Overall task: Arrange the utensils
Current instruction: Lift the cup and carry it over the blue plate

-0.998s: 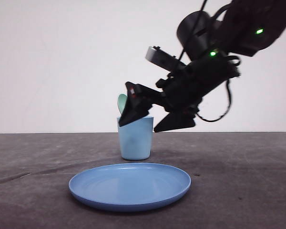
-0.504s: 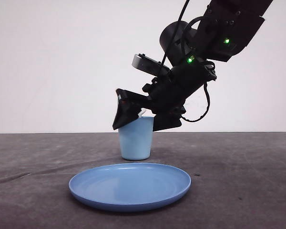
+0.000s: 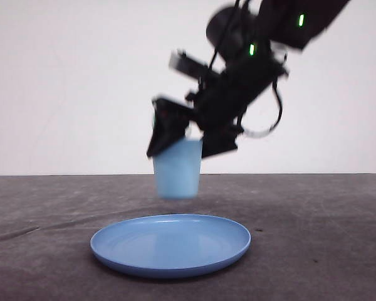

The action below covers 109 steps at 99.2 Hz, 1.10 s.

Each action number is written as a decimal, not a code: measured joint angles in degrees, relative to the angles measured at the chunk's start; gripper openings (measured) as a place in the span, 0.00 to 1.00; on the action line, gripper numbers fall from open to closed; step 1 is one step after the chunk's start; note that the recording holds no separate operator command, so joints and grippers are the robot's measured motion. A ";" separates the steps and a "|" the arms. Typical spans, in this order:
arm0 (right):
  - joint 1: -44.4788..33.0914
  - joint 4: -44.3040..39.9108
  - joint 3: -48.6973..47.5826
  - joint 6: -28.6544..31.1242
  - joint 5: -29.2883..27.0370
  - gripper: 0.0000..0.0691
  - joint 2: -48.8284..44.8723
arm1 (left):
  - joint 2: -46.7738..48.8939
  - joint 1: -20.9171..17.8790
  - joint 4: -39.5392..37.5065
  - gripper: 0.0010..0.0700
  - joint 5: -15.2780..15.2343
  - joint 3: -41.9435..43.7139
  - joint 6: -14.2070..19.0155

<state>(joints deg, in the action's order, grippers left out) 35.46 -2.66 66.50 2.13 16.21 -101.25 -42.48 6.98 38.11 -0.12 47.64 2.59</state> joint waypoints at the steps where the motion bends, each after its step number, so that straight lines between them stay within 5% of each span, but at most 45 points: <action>1: 0.17 -0.52 0.00 -0.13 -0.04 0.73 0.57 | 0.00 0.00 0.00 0.27 0.00 0.00 0.00; 17: 3.56 -7.87 -0.11 -0.87 -1.51 0.73 8.50 | -0.26 0.00 0.09 0.27 0.02 0.00 0.00; 66: 11.04 -6.80 -19.69 1.38 -9.14 0.73 30.23 | -0.26 0.00 1.55 0.27 0.02 0.00 0.00; 109: 11.80 4.04 -27.39 4.17 -9.35 0.73 28.35 | -0.26 0.00 1.55 0.27 0.00 0.00 0.00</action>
<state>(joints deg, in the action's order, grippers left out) 47.27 1.39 39.11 6.31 6.85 -72.90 -42.74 6.98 39.66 -0.12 47.64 2.59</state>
